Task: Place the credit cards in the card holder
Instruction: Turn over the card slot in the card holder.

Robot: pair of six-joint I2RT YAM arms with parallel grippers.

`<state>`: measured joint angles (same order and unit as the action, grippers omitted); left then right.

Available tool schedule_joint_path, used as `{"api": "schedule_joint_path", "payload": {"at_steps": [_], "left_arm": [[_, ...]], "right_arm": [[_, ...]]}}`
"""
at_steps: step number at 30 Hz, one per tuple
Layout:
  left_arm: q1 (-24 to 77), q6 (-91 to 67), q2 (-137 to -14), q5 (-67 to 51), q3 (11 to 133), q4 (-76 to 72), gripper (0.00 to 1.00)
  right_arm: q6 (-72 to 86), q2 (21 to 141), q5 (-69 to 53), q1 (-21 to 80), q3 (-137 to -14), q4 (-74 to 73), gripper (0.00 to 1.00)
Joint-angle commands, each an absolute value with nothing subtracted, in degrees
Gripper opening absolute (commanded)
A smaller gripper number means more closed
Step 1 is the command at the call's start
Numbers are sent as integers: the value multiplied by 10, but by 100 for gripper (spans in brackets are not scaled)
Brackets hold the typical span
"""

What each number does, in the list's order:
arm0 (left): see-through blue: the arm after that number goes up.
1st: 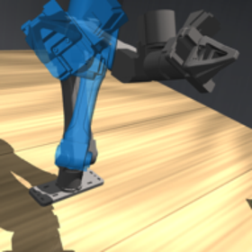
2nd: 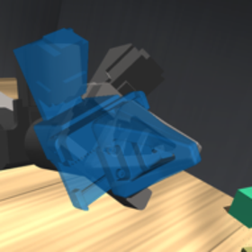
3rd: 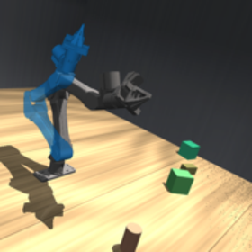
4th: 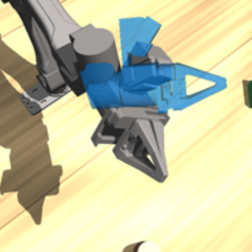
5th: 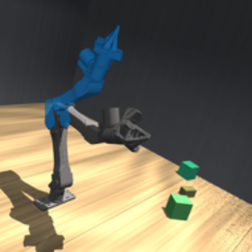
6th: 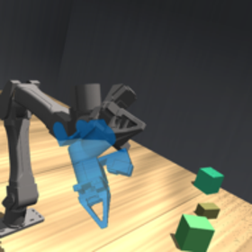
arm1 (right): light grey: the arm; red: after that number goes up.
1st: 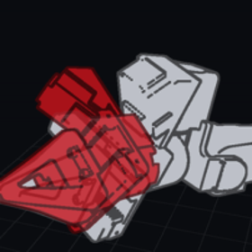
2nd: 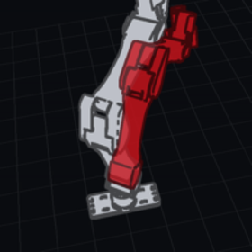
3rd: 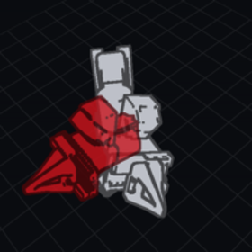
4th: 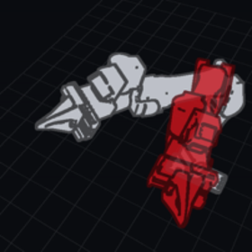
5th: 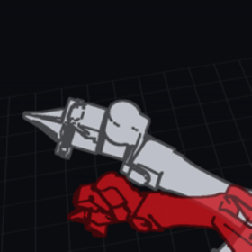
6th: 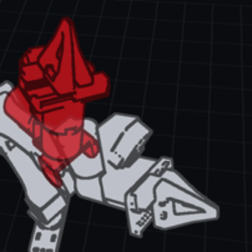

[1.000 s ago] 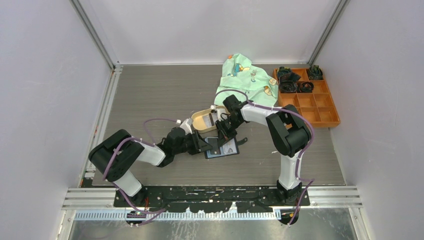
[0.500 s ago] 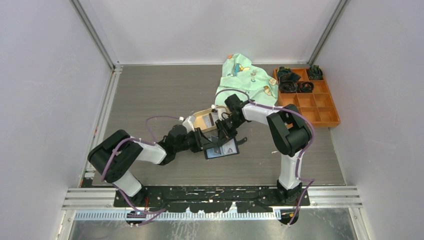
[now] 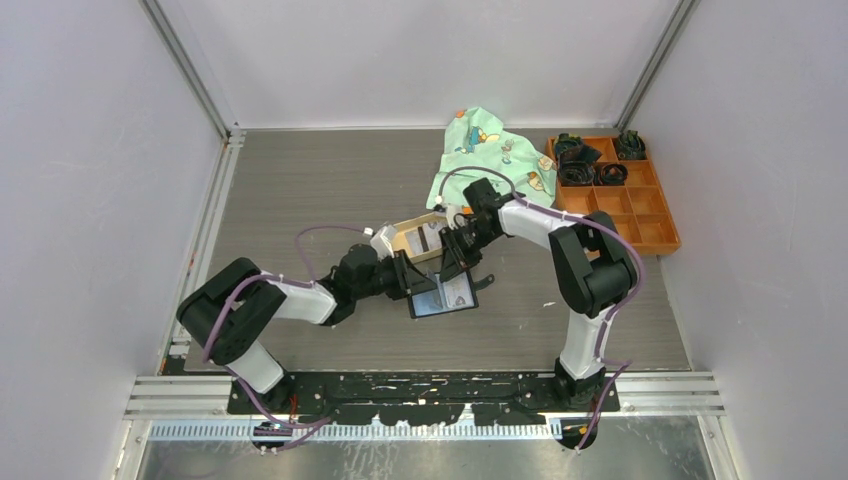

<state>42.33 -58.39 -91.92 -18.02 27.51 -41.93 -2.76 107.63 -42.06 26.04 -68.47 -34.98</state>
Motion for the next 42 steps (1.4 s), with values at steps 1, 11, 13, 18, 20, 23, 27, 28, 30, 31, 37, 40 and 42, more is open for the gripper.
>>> {"api": "schedule_joint_path", "payload": {"at_steps": [1, 11, 13, 18, 20, 23, 27, 28, 30, 31, 37, 40, 42], "left_arm": [[426, -579, -930, -186, 297, -427, 27], [428, -585, -955, -193, 305, -445, 21], [429, -587, -959, -196, 307, -453, 20], [430, -598, -974, -206, 312, -486, 21], [431, -603, -979, -212, 314, -496, 23], [432, -604, -980, -216, 316, -502, 26], [433, -605, -971, -217, 315, -501, 29], [433, -604, -969, -216, 314, -501, 29], [433, -603, -964, -214, 312, -494, 30], [434, -601, -963, -213, 311, -493, 30], [433, -603, -962, -208, 305, -493, 27], [433, -605, -960, -209, 304, -499, 27], [433, -607, -957, -211, 302, -505, 28]], "right_arm": [[-33, 1040, -442, 251, -689, -351, 22], [-31, 1030, -457, 238, -686, -351, 24], [-31, 1027, -467, 235, -686, -350, 25], [-29, 1020, -482, 233, -676, -340, 33], [-27, 1022, -473, 232, -677, -341, 33], [-26, 1028, -457, 230, -678, -344, 33], [-22, 1033, -451, 224, -678, -344, 33], [-22, 1034, -451, 224, -678, -345, 33], [-22, 1036, -452, 223, -678, -345, 33], [-22, 1037, -452, 223, -678, -345, 33], [-22, 1037, -454, 223, -678, -345, 33], [-22, 1037, -454, 222, -678, -345, 33], [-22, 1037, -454, 222, -677, -346, 33]]}}
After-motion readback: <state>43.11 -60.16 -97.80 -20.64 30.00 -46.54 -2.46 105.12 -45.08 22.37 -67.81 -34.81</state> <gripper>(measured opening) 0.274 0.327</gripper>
